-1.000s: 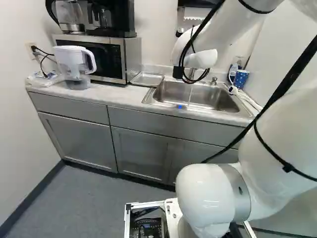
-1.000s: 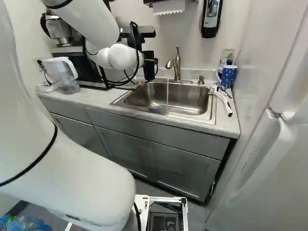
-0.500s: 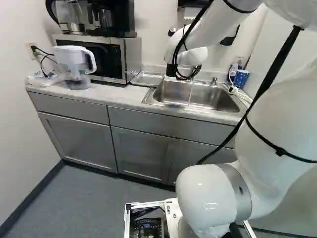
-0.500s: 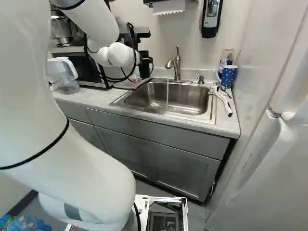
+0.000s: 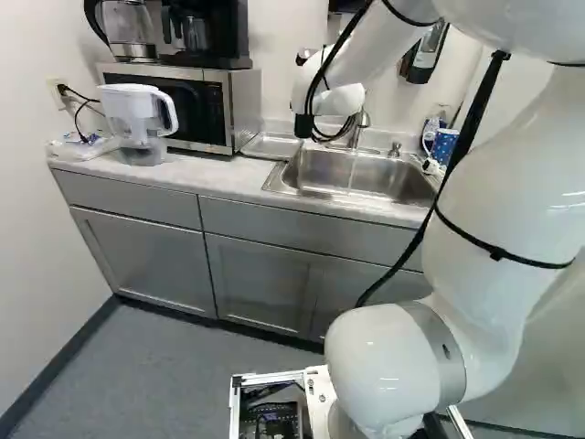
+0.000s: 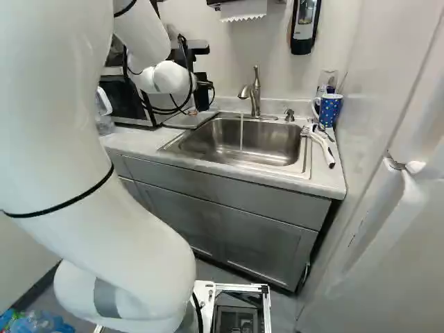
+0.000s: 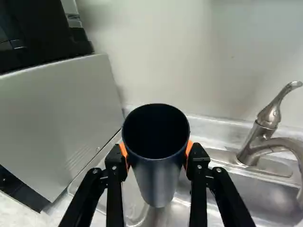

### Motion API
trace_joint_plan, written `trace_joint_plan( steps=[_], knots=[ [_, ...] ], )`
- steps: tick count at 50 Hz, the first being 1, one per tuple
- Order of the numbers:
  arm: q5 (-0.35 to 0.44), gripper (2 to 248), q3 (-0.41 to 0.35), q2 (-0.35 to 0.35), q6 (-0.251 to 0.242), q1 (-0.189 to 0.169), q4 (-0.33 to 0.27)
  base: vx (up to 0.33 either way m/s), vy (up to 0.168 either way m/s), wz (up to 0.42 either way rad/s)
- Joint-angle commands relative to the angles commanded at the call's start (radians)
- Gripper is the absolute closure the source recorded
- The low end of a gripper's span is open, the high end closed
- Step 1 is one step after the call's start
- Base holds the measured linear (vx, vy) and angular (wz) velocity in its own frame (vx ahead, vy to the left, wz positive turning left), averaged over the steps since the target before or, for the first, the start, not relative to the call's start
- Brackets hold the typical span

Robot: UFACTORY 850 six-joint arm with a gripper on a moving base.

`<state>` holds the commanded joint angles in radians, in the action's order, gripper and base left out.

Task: Rinse the cup and place it in the tray

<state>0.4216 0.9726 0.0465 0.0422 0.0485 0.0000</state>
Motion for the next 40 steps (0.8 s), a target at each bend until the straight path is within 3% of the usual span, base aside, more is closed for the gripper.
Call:
trace_joint_plan(
  steps=[40],
  knots=[
    [0.034, 125, 0.192, 0.188, 0.000, 0.076, 0.000, 0.000, 0.000, 0.000]
  ],
)
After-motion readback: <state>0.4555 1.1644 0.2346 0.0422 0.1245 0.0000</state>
